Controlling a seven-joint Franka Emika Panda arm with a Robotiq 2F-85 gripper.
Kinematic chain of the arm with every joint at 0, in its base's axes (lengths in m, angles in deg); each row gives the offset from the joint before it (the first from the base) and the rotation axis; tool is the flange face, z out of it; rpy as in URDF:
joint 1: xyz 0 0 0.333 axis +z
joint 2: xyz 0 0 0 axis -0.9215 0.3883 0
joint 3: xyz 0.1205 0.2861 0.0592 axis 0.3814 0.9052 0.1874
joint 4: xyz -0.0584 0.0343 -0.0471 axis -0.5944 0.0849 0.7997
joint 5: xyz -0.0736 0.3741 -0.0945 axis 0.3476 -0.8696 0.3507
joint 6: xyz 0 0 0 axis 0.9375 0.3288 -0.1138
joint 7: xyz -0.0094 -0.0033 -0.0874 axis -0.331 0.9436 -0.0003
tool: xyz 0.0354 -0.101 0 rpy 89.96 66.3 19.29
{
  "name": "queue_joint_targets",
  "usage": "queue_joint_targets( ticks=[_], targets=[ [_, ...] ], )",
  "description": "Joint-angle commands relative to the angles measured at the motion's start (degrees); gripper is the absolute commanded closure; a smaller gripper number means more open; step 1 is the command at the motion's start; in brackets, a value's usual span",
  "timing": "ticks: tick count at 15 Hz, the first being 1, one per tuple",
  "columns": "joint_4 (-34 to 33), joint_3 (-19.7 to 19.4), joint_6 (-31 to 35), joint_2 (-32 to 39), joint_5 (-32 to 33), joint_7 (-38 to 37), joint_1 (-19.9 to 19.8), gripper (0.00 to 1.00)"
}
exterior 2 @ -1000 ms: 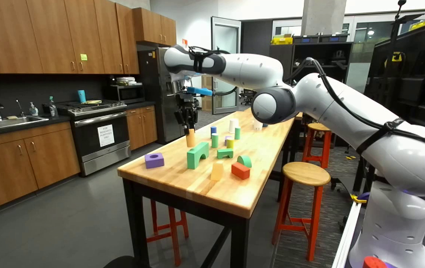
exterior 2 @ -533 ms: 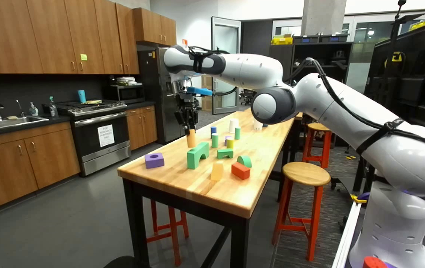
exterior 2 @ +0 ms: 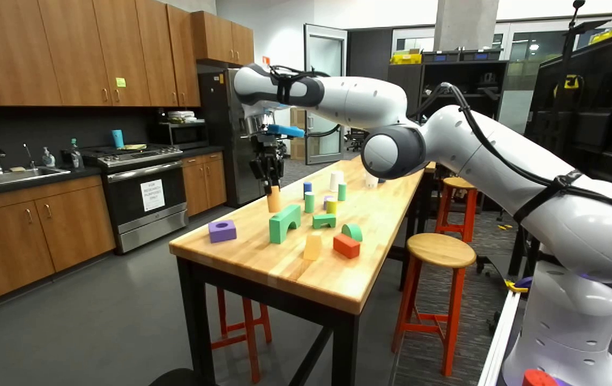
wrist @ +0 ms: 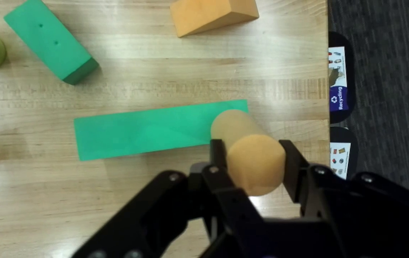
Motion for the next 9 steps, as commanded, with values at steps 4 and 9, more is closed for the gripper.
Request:
queue_joint_targets(
  ticks=[4,9],
  targets=[
    [-0.7,0.18,-0.94,0.12,-0.33,-0.3,-0.11,0.85],
    [-0.86,0.24,-0.92,0.8,-0.5,-0.19,-0.61,0.85]
  ],
)
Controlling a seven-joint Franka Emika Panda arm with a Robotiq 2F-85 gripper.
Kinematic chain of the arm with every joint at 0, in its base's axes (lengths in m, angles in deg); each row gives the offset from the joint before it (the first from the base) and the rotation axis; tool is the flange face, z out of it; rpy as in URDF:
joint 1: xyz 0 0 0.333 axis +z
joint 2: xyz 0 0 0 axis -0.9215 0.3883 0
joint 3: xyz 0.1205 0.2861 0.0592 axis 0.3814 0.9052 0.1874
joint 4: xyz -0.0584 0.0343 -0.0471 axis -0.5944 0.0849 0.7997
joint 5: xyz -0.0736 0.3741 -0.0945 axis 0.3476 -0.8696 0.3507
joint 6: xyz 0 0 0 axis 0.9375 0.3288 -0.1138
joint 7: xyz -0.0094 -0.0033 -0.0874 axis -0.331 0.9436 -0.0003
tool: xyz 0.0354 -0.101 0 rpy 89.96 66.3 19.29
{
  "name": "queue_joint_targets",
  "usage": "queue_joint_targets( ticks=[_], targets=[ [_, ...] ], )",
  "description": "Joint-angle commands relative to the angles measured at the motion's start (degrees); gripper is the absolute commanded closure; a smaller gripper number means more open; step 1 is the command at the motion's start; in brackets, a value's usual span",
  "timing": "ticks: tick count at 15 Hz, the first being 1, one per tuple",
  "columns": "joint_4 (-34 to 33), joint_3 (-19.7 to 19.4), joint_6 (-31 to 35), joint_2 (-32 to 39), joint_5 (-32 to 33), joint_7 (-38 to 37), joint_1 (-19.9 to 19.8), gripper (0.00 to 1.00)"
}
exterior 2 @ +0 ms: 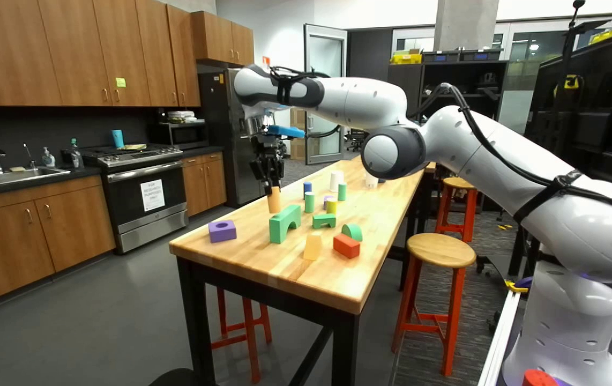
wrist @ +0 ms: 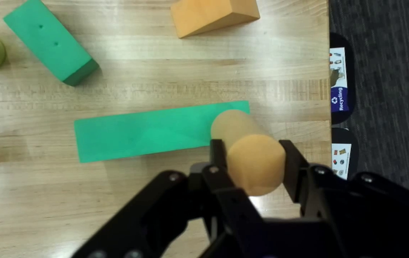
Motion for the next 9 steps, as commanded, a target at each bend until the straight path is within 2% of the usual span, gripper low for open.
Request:
queue_joint_targets(
  ticks=[1,9],
  targets=[
    [-0.89,0.26,-0.88,0.73,-0.53,-0.2,-0.59,0.85],
    [-0.33,0.2,-0.83,1.03,-0.35,-0.12,-0.62,0.85]
  ],
)
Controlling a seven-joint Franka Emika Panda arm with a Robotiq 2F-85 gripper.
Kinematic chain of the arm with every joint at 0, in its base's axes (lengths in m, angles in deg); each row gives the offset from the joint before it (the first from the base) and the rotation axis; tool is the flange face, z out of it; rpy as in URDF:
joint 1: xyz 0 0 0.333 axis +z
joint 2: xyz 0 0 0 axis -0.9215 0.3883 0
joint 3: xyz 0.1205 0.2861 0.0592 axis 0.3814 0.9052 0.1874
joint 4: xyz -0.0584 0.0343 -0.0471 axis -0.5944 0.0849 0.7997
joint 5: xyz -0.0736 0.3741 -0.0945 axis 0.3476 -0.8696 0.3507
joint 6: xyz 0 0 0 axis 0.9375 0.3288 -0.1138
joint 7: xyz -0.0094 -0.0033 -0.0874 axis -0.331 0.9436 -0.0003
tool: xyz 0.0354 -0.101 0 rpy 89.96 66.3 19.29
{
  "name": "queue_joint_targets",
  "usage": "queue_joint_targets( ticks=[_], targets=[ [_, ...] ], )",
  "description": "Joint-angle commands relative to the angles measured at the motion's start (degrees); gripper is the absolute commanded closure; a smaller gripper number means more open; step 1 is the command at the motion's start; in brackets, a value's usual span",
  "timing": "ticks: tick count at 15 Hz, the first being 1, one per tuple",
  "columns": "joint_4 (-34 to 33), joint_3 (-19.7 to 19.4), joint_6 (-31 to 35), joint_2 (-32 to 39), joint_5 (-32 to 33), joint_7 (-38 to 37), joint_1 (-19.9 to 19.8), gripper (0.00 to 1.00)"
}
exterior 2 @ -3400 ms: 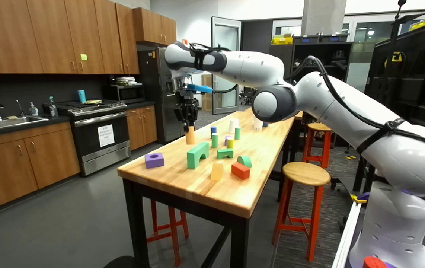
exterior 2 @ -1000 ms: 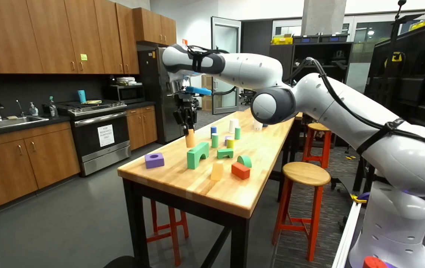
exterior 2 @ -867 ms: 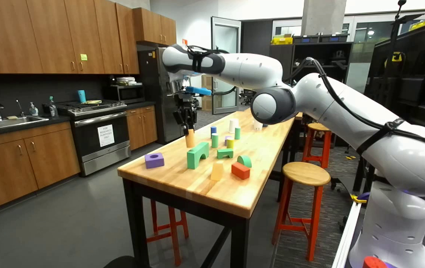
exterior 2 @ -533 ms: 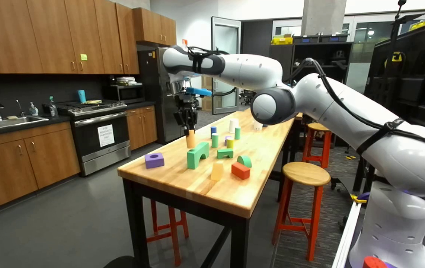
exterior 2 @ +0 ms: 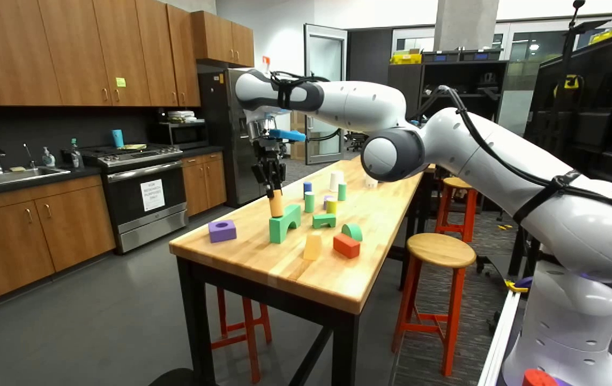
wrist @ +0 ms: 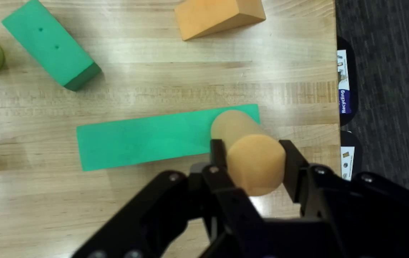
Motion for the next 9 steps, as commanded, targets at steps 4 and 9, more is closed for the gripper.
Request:
queue_joint_targets(
  ticks=[4,9],
  targets=[
    [-0.26,0.23,-0.78,-0.05,-0.36,-0.15,-0.12,0.85],
    [-0.23,0.35,-0.99,-0.13,-0.43,0.23,-0.13,0.35]
  ],
)
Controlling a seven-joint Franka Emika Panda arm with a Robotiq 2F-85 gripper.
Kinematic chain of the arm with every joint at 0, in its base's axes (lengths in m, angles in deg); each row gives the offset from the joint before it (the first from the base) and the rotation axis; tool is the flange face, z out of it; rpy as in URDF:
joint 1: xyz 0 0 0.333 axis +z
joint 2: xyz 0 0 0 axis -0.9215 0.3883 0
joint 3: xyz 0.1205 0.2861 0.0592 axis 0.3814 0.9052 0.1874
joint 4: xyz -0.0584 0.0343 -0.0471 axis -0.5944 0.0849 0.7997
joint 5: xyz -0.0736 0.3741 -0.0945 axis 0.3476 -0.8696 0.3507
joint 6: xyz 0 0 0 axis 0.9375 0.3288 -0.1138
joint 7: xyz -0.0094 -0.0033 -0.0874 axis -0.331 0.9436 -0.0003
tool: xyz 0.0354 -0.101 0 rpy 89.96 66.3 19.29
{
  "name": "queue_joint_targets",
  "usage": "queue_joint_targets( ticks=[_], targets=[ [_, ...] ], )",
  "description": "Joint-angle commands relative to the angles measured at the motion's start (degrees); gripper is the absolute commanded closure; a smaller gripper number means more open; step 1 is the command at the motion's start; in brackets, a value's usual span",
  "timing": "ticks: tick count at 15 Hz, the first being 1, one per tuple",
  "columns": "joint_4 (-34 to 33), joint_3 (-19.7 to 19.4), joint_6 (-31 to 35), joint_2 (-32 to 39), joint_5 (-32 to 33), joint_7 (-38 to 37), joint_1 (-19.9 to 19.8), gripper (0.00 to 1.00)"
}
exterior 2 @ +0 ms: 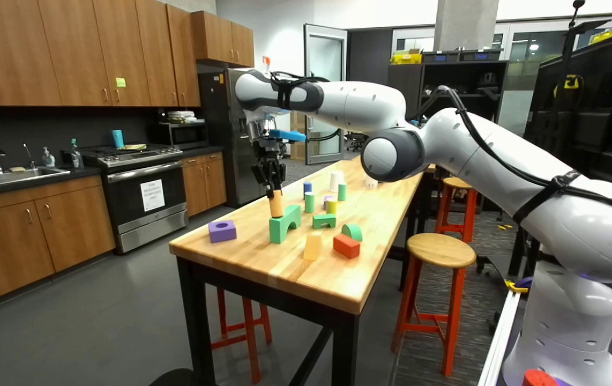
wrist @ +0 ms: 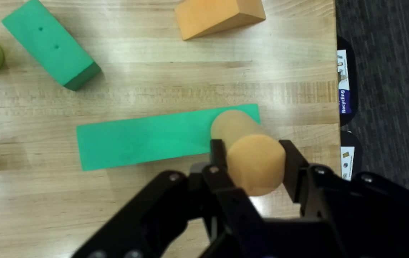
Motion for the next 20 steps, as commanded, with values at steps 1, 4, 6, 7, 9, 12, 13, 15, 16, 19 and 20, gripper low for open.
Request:
queue_joint_targets(
  ticks=[1,4,6,7,9,12,13,15,16,19,20],
  targets=[
    [-0.2,0.32,-0.97,-0.16,-0.38,0.25,-0.09,0.34],
    [-0.46,0.28,-1.14,0.05,-0.31,0.34,-0.01,0.19],
    [1.2,0.09,0.25,-0.57,0.03,-0.01,0.09,0.3],
    [1.2,0.1,0.23,-0.56,0.03,-0.01,0.11,0.22],
    [1.2,0.1,0.22,-0.55,0.03,0.0,0.13,0.11],
    [1.2,0.1,0.21,-0.54,0.03,0.0,0.13,0.11],
    [1.2,0.1,0.2,-0.53,0.03,0.0,0.13,0.11],
    [1.2,0.1,0.2,-0.54,0.03,0.0,0.13,0.03],
    [0.35,0.07,-0.02,0.01,0.05,-0.12,0.17,0.01],
    [-0.65,-0.22,-0.23,0.55,0.41,-0.4,0.38,0.0],
    [-0.73,-0.29,-0.3,0.39,0.55,-0.25,0.47,0.0]
  ],
)
